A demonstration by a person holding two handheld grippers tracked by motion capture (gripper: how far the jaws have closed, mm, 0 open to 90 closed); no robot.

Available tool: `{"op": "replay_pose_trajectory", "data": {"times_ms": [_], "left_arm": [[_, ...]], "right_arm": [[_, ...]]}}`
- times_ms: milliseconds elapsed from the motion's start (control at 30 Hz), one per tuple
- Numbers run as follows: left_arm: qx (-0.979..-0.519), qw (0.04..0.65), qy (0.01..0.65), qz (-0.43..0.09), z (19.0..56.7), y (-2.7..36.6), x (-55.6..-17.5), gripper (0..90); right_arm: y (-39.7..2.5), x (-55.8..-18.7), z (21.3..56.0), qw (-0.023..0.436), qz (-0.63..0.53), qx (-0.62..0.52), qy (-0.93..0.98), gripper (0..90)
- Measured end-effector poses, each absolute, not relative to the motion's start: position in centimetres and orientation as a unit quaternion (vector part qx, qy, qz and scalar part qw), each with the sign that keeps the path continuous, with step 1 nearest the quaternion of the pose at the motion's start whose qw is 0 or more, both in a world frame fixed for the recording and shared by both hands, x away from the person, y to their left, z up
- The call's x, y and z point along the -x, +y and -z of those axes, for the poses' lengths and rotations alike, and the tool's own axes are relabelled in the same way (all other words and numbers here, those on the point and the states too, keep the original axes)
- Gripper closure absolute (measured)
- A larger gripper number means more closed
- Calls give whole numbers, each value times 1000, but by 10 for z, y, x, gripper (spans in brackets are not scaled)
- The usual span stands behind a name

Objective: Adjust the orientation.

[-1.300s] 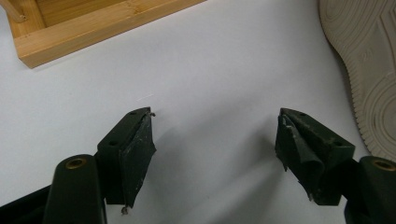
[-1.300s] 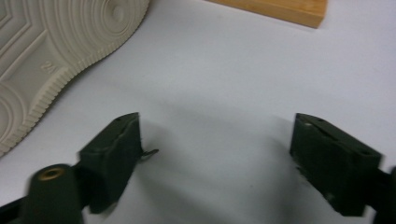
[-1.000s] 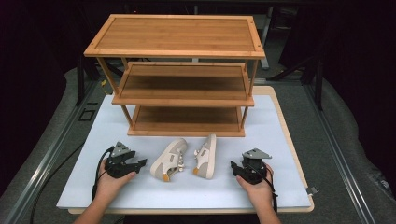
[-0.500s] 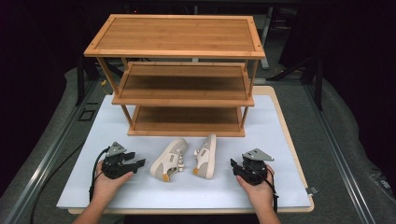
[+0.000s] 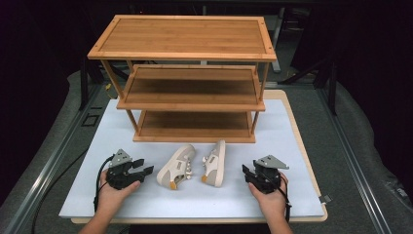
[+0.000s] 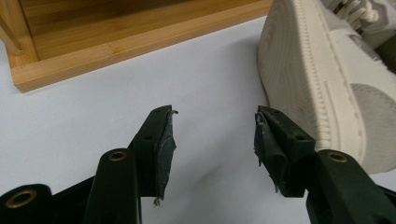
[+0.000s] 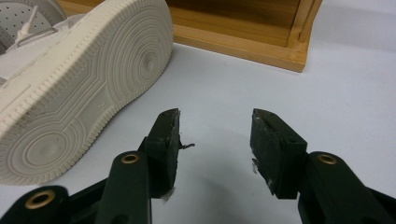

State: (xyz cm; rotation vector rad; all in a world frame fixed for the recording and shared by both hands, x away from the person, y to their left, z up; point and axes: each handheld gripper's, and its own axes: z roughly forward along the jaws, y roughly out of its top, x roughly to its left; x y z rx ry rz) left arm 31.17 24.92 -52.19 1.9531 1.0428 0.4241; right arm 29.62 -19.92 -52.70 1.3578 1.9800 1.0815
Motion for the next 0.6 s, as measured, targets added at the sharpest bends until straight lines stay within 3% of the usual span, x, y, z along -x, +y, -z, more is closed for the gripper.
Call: {"op": "replay_pose_trajectory", "data": {"times_ms": [333,600], "left_arm": [[-788,442,402,-150,507,238,-302,602],[-799,437,385,-150,498,229,-299,782]], "right_arm": [[-196,-293,523,254,-402,-495,727,562],[-196,-292,521,253,-405,-494,726,613]]}}
